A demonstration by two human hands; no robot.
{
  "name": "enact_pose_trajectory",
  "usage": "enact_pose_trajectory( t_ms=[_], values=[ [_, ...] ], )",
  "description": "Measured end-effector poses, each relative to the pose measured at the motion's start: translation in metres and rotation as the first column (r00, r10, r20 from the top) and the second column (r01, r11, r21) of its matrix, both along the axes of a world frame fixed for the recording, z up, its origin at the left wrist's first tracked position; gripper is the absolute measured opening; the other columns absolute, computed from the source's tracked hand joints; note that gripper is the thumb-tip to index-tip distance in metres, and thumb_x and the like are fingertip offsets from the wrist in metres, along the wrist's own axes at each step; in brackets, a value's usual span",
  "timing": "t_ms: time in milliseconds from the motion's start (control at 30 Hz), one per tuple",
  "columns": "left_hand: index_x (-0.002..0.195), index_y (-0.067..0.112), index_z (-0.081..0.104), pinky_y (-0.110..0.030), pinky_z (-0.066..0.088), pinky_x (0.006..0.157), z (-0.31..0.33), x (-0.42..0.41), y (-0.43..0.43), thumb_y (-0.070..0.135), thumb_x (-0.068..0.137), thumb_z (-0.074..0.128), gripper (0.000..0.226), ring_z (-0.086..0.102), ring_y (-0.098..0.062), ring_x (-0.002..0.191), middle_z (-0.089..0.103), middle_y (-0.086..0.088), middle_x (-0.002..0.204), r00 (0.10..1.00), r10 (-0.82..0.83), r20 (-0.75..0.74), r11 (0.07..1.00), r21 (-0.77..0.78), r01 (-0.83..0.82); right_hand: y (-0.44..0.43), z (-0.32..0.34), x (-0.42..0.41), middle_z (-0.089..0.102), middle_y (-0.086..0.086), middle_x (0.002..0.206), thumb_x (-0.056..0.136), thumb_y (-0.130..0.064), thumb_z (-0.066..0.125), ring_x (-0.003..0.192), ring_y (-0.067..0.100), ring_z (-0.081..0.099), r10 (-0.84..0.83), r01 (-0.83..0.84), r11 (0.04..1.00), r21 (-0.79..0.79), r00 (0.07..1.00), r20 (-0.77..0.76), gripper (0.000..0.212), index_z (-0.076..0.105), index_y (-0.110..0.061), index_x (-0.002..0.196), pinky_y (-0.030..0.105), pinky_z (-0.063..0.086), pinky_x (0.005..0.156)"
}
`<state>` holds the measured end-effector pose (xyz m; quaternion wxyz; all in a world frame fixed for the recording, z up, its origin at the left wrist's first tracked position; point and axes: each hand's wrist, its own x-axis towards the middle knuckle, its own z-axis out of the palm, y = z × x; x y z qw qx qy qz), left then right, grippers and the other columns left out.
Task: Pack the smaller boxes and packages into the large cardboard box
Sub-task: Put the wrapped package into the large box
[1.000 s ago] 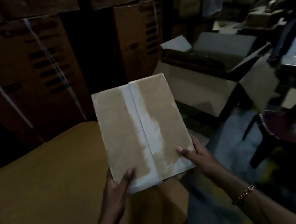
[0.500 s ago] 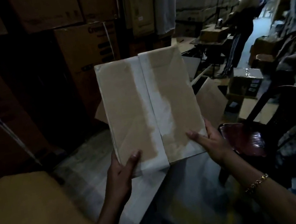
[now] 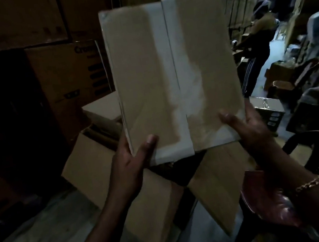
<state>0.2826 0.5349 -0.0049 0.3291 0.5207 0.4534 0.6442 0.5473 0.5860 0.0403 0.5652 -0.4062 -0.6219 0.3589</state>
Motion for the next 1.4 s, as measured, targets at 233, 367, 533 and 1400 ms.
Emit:
enact_pose_trajectory(
  t_ms=[233,367,533,1400],
  values=[
    [0.126,0.041,0.055,-0.015,0.053,0.080,0.054,0.017,0.092,0.058,0.075,0.072,0.056,0.067,-0.002,0.105,0.070,0.023,0.114,0.996,0.076,0.038,0.996,0.041,-0.077,0.110,0.066,0.014,0.067,-0.026,0.107,0.088,-0.051,0.066,0.095,0.000,0.067,0.037,-0.048,0.990,0.135,0.996,0.085,0.046,0.051,-0.036,0.128,0.015,0.055,0.068],
    [0.128,0.039,0.051,-0.015,0.053,0.080,0.068,0.032,0.131,0.060,0.073,0.069,0.061,0.066,0.002,0.102,0.070,0.022,0.110,0.984,0.179,0.022,0.984,0.020,-0.179,0.179,0.079,0.015,0.068,-0.028,0.103,0.088,-0.046,0.068,0.094,-0.002,0.067,0.094,-0.102,0.988,0.119,0.993,0.071,0.042,0.054,-0.035,0.126,0.014,0.054,0.069],
    [0.127,0.034,0.055,-0.025,0.056,0.085,0.066,0.059,0.176,0.054,0.077,0.067,0.056,0.068,0.003,0.095,0.069,0.019,0.109,0.942,0.333,0.031,0.939,-0.102,-0.329,0.266,0.074,0.023,0.067,-0.036,0.090,0.077,-0.062,0.071,0.082,-0.005,0.068,0.302,-0.305,0.953,0.003,0.945,0.128,0.033,0.052,-0.059,0.104,0.016,0.055,0.054],
    [0.153,0.019,0.028,-0.040,0.034,0.111,-0.131,0.090,0.251,0.052,0.086,0.064,0.083,0.025,-0.037,0.144,0.010,-0.017,0.164,0.632,-0.301,-0.714,0.276,-0.700,-0.659,0.390,-0.147,-0.054,0.043,0.008,0.151,0.087,-0.043,0.069,0.130,0.025,0.048,0.573,-0.509,0.617,-0.600,-0.231,0.786,0.082,0.027,-0.015,0.152,0.025,0.042,0.098]
  ],
)
